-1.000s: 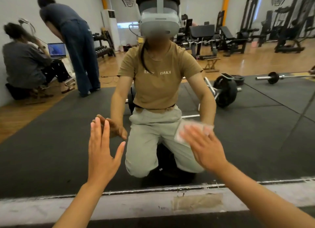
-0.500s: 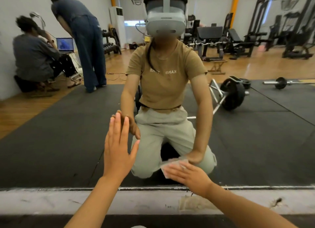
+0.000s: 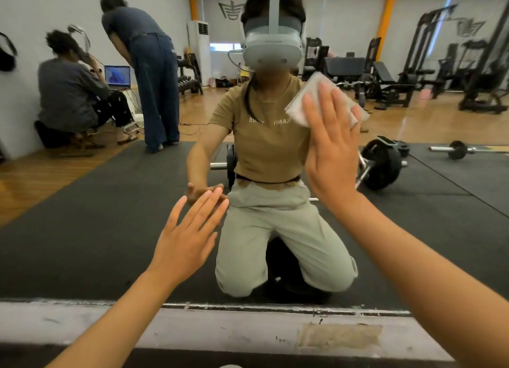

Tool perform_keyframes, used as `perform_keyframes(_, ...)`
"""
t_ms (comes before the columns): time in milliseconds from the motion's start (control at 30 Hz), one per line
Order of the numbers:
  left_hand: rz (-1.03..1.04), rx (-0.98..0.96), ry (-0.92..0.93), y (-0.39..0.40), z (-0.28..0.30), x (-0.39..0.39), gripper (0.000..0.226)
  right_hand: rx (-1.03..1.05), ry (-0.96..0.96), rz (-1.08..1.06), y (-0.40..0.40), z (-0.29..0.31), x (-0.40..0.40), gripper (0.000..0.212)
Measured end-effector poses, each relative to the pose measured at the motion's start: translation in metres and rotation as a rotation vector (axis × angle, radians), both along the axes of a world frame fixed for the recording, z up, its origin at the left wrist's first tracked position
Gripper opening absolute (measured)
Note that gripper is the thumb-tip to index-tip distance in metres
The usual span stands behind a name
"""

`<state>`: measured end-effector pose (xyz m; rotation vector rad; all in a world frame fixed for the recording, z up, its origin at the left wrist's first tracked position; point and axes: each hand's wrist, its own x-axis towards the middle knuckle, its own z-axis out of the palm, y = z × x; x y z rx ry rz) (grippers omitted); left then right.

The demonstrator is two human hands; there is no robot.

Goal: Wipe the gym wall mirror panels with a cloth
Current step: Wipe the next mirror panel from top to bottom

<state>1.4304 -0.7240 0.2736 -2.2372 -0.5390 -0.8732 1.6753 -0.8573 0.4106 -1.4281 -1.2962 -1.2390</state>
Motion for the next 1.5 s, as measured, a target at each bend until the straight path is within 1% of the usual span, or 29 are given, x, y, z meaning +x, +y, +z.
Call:
perform_keyframes(67,-0.019,0.051,0.028,0.009,0.003,-0.005,0.066,0.031,0.04,0.009,0.012,-0.024,-0.013,0.055)
perform_keyframes(100,-0.034,0.066,0.037,0.013,0.003,-0.007,0.065,-0.008,0.019,-0.005,0.018,-0.048,-0.019,0.057)
perform_keyframes(133,-0.053,0.074,0.042,0.018,0.003,-0.008,0.064,-0.098,-0.036,-0.026,0.021,-0.079,-0.023,0.059)
perform_keyframes(167,-0.075,0.074,0.045,0.021,0.003,-0.008,0.063,-0.234,-0.128,-0.056,0.022,-0.116,-0.025,0.064)
perform_keyframes(267,-0.117,0.086,0.028,0.027,0.002,-0.007,0.061,-0.696,-0.56,-0.176,0.006,-0.228,-0.021,0.081)
perform_keyframes(300,-0.123,0.09,0.022,0.027,0.002,-0.006,0.06,-0.813,-0.659,-0.222,-0.004,-0.253,-0.017,0.087)
perform_keyframes(367,-0.126,0.103,0.022,0.027,0.003,-0.007,0.06,-0.993,-0.757,-0.275,-0.018,-0.271,-0.011,0.098)
perform_keyframes(400,-0.126,0.109,0.026,0.028,0.004,-0.008,0.06,-1.03,-0.789,-0.277,-0.02,-0.268,-0.009,0.101)
perform_keyframes(467,-0.131,0.119,0.042,0.03,0.006,-0.01,0.06,-0.965,-0.842,-0.229,-0.013,-0.245,-0.006,0.098)
perform_keyframes(500,-0.136,0.121,0.049,0.031,0.007,-0.011,0.06,-0.893,-0.839,-0.201,-0.007,-0.227,-0.007,0.092)
perform_keyframes(533,-0.14,0.12,0.051,0.032,0.007,-0.011,0.06,-0.81,-0.79,-0.167,0.0,-0.202,-0.009,0.085)
perform_keyframes(567,-0.142,0.12,0.051,0.032,0.006,-0.012,0.061,-0.7,-0.696,-0.112,0.006,-0.174,-0.013,0.078)
perform_keyframes(633,-0.152,0.126,0.038,0.033,0.007,-0.011,0.06,-0.409,-0.425,-0.022,0.017,-0.116,-0.024,0.065)
perform_keyframes(700,-0.167,0.129,0.039,0.033,0.007,-0.011,0.059,-0.15,-0.17,-0.057,0.025,-0.075,-0.036,0.056)
perform_keyframes(733,-0.171,0.13,0.041,0.034,0.007,-0.012,0.058,-0.056,-0.08,-0.074,0.031,-0.066,-0.043,0.053)
perform_keyframes(800,-0.175,0.135,0.046,0.035,0.008,-0.013,0.059,0.041,0.044,-0.07,0.043,-0.072,-0.058,0.046)
perform_keyframes(867,-0.185,0.143,0.047,0.037,0.009,-0.013,0.059,0.026,0.059,-0.058,0.054,-0.107,-0.07,0.048)
perform_keyframes(967,-0.192,0.166,0.066,0.04,0.01,-0.015,0.06,-0.182,-0.071,-0.073,0.056,-0.194,-0.079,0.073)
perform_keyframes(1033,-0.185,0.16,0.069,0.039,0.008,-0.015,0.061,-0.43,-0.18,-0.104,0.042,-0.263,-0.079,0.078)
perform_keyframes(1100,-0.17,0.144,0.05,0.035,0.007,-0.013,0.064,-0.764,-0.408,-0.164,0.022,-0.323,-0.071,0.086)
perform_keyframes(1167,-0.16,0.128,0.051,0.033,0.006,-0.012,0.066,-1.067,-0.648,-0.258,0.004,-0.351,-0.055,0.104)
perform_keyframes(1200,-0.159,0.122,0.059,0.032,0.006,-0.012,0.067,-1.152,-0.724,-0.293,-0.001,-0.352,-0.046,0.11)
perform_keyframes(1233,-0.159,0.119,0.063,0.032,0.006,-0.013,0.068,-1.192,-0.776,-0.303,-0.003,-0.347,-0.04,0.111)
perform_keyframes(1267,-0.16,0.118,0.06,0.032,0.007,-0.013,0.068,-1.185,-0.824,-0.291,-0.003,-0.338,-0.035,0.109)
perform_keyframes(1300,-0.164,0.113,0.051,0.032,0.006,-0.012,0.069,-1.128,-0.852,-0.273,0.0,-0.329,-0.034,0.106)
perform_keyframes(1333,-0.172,0.101,0.038,0.031,0.004,-0.011,0.069,-1.017,-0.834,-0.25,0.003,-0.32,-0.033,0.105)
perform_keyframes(1367,-0.182,0.083,0.022,0.031,0.001,-0.009,0.069,-0.895,-0.75,-0.225,0.006,-0.309,-0.034,0.104)
perform_keyframes(1433,-0.205,0.04,-0.022,0.03,-0.003,-0.005,0.067,-0.661,-0.481,-0.137,0.011,-0.272,-0.04,0.1)
perform_keyframes(1500,-0.234,-0.001,-0.055,0.029,-0.006,-0.001,0.067,-0.421,-0.181,-0.05,0.017,-0.234,-0.046,0.083)
